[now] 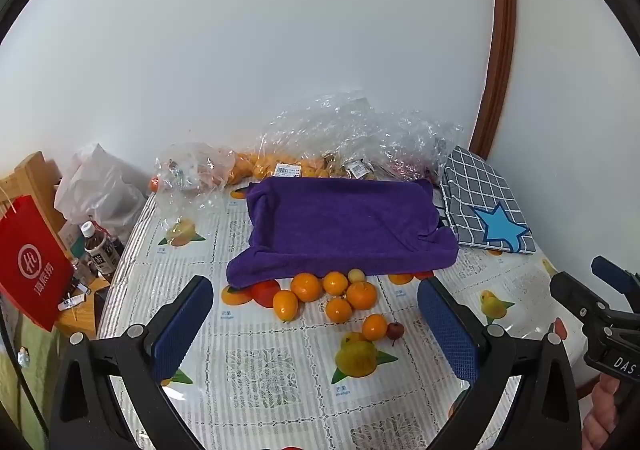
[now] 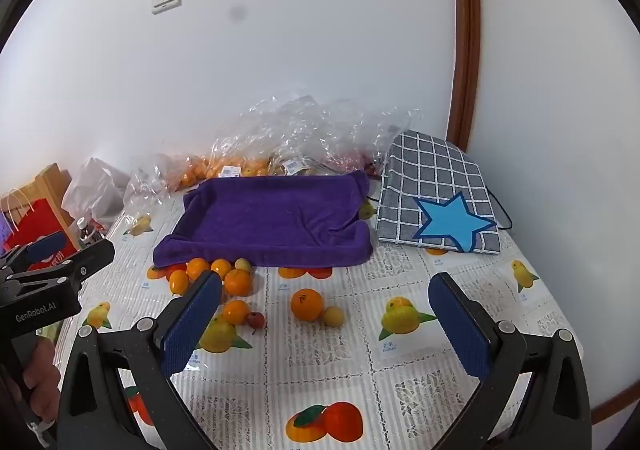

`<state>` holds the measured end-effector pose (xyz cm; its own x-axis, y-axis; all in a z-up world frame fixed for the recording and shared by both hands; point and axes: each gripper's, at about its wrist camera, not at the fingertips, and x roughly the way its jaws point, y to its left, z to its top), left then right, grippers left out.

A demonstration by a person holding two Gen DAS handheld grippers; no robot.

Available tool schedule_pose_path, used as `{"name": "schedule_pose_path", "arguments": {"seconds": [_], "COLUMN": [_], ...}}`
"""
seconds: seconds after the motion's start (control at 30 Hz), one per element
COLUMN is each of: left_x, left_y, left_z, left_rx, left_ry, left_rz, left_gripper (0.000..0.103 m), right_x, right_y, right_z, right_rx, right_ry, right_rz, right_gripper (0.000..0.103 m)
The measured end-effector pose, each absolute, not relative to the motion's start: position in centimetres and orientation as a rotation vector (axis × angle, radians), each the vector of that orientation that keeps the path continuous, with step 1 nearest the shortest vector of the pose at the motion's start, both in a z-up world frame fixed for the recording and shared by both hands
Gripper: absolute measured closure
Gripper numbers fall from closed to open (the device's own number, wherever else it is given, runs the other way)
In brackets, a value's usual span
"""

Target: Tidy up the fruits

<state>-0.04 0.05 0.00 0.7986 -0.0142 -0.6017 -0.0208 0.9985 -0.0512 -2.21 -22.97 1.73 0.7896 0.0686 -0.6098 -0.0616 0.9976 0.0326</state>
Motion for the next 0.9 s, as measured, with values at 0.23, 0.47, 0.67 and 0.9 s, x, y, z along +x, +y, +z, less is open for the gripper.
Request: {"name": "schedule_pose_path", "arguments": {"seconds": [0.23, 0.47, 0.67, 0.9], "left_x": [0.0, -0.2, -0.3, -0.2], "left_y": [0.0, 0.0, 0.4, 0.5], "left_z": [-0.2, 0.1, -0.1, 0.0], "left_rx": [-0.059, -0.065, -0.075, -0.08], "left_ry": [0.649, 0.655, 0.659, 0.659], "left_rz": [-0.006, -0.002, 0.009, 0.006], "left_gripper": [0.0, 0.0, 0.0, 0.0], "right_x": [-2.2, -2.3, -2.6, -2.5], "right_y": [-22.8, -23.8, -22.7, -22.7], "right_z": [1.8, 1.5, 1.8, 1.8], "right_rx": [-0.002, 0.004, -0.012, -0.012], "right_ry": [0.672, 0.66, 0.661, 0.664], "right_rz": [0.064, 0.071, 0.067, 0.067], "right_gripper": [0.001, 0.001, 0.001, 0.001]}}
